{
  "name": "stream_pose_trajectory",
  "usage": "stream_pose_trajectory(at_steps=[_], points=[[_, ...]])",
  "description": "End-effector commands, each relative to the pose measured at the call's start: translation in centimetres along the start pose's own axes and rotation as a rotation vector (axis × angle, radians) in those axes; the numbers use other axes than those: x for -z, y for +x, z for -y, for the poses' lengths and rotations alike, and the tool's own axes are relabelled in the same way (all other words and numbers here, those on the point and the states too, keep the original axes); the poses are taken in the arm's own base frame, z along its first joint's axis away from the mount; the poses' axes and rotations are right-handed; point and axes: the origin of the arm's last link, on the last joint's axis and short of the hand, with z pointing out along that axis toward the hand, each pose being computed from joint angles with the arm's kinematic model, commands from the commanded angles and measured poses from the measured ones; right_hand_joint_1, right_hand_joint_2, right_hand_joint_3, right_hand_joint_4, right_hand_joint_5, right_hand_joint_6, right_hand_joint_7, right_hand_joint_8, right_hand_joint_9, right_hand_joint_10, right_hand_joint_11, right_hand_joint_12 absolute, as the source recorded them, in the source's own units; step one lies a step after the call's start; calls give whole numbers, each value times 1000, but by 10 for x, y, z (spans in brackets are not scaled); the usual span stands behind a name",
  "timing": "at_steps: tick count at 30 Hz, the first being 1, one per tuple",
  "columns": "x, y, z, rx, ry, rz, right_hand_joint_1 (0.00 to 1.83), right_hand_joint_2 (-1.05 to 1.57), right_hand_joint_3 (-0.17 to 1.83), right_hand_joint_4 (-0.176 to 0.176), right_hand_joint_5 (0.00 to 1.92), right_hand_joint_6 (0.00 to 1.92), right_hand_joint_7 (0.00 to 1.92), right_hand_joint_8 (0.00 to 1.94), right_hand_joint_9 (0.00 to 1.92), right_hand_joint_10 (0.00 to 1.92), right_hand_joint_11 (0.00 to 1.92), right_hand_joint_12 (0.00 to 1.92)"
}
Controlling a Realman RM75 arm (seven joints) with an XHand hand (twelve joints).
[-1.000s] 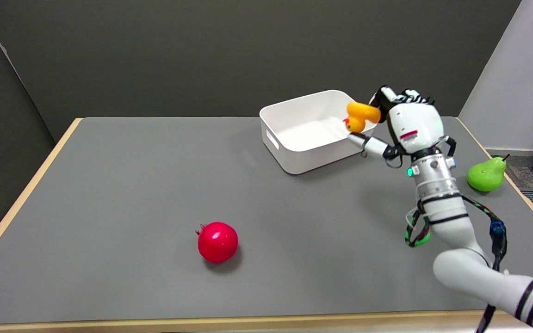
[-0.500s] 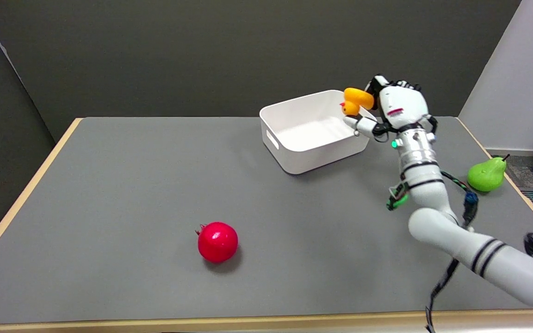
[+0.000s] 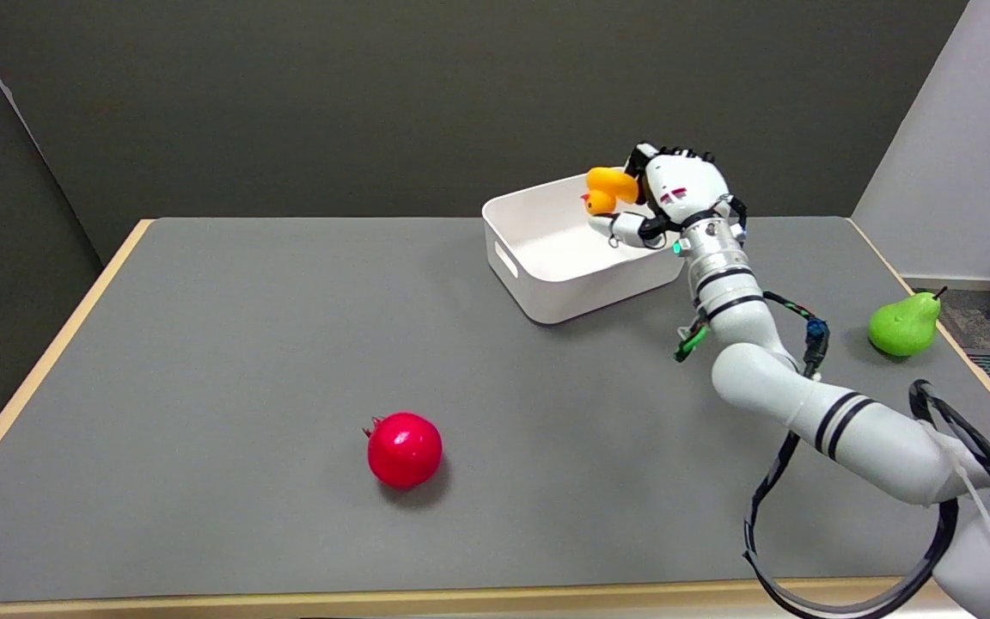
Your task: Place the yellow duck into the white box.
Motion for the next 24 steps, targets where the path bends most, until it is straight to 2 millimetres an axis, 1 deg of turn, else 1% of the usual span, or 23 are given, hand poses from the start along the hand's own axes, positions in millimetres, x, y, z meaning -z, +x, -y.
stream_pose_trajectory(at_steps=[1,2,3,5,6,7,8,9,10,12,14,16,18,21,22,23,24], points=[[-4,-22,1,-145,-62,110,617,772,878,-101,367,759,528,728,394,1097,229,1518],[-2,-24,0,-147,-66,117,553,745,903,-80,312,620,454,632,313,997,176,1417],[2,-27,-3,-157,-75,126,505,708,969,-75,279,558,420,609,284,909,143,1371],[5,-29,-4,-196,-87,135,427,633,972,-44,160,443,184,434,57,580,25,1091],[7,-29,-4,-216,-91,135,403,611,961,-33,118,410,109,372,4,448,-1,969],[8,-28,-4,-225,-91,134,393,602,946,-27,95,397,76,339,1,362,-1,882],[11,-27,-4,-237,-92,131,399,592,935,-18,72,351,43,260,-1,237,-1,764],[14,-25,-4,-250,-92,125,423,585,931,-9,53,273,16,141,-1,91,-1,635],[16,-23,-4,-259,-93,119,429,591,900,-2,33,231,-1,54,-1,-1,-1,553],[22,-20,-7,-274,-101,104,390,633,777,6,-1,260,-1,-1,-1,-1,-1,547],[27,-17,-9,-283,-106,96,403,600,808,18,-1,202,-1,-1,-1,-1,-1,567],[31,-12,-12,-294,-114,74,402,598,808,19,-1,200,-1,-1,-1,-1,-1,567],[37,3,-18,-286,-125,7,397,587,815,21,6,187,-1,-1,-1,-1,-1,551],[49,32,-22,-210,-104,-148,385,579,826,19,14,166,-1,-1,-1,-1,-1,414],[55,43,-27,-213,-110,-215,374,568,853,14,27,130,-1,-1,-1,-1,-1,358],[63,57,-34,-249,-121,-300,366,565,869,11,35,116,-1,-1,-1,-1,-1,322],[70,65,-40,-293,-131,-357,359,569,876,12,37,119,-1,-1,-1,-1,-1,301]])
